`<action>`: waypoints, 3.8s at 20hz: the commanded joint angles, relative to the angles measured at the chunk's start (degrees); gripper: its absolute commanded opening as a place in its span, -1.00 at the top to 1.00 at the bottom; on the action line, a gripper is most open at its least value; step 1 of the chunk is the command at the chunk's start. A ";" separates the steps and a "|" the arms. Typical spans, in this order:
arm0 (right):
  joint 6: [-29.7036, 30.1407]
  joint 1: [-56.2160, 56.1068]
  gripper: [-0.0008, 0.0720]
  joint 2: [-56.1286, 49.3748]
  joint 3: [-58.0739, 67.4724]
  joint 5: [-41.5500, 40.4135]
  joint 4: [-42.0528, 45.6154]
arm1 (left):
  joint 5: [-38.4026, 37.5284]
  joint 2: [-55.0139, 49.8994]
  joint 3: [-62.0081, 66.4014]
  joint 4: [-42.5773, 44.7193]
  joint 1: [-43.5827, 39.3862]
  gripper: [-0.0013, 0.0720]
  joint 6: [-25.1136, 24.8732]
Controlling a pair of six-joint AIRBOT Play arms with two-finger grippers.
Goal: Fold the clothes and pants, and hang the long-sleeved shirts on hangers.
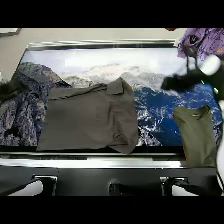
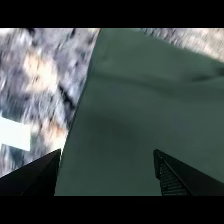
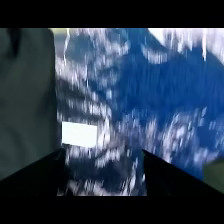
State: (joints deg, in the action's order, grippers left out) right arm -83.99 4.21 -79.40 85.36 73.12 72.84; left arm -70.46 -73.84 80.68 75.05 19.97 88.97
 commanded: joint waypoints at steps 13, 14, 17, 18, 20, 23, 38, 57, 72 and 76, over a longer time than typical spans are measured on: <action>16.44 -8.09 -0.54 16.35 -59.32 -17.66 -35.17 | -4.17 22.56 -31.21 0.07 5.33 -0.86 7.02; 15.15 -9.49 -0.54 16.26 -59.32 -19.02 -35.41 | -4.22 22.56 -31.21 0.07 6.03 -0.86 7.61; 14.29 -10.88 -0.35 13.90 -59.32 -18.95 -36.89 | -4.52 22.58 -32.35 0.02 11.28 -0.86 7.43; 14.34 -10.88 0.02 13.31 -59.30 -19.10 -36.83 | -4.48 22.56 -33.38 -0.26 13.64 -0.86 6.12; 15.43 -10.88 0.88 13.53 -59.23 -20.09 -36.79 | -4.09 22.49 -36.61 -4.17 19.06 -0.86 0.17; 15.10 -10.88 0.89 15.15 -59.23 -21.35 -36.81 | 0.96 22.08 -43.76 -12.61 25.59 -0.86 -5.68; 14.75 -10.88 0.89 17.99 -59.12 -20.11 -36.02 | 9.64 6.56 -48.92 -14.23 27.43 -0.86 -22.82; 13.94 -10.88 0.90 22.38 -50.40 -20.57 -29.35 | -2.01 5.62 -43.36 -29.05 17.57 0.92 -23.37; 0.50 -10.88 0.90 29.62 28.30 -3.87 5.90 | -0.59 18.38 31.54 11.69 -10.67 0.93 6.75; -6.05 -10.88 0.90 36.96 30.27 -1.75 6.36 | -7.34 27.26 31.50 17.79 -10.64 0.93 7.15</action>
State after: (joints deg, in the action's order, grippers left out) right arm -85.23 -6.66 -46.83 112.03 68.69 77.19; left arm -73.69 -52.07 109.93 84.86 10.07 93.67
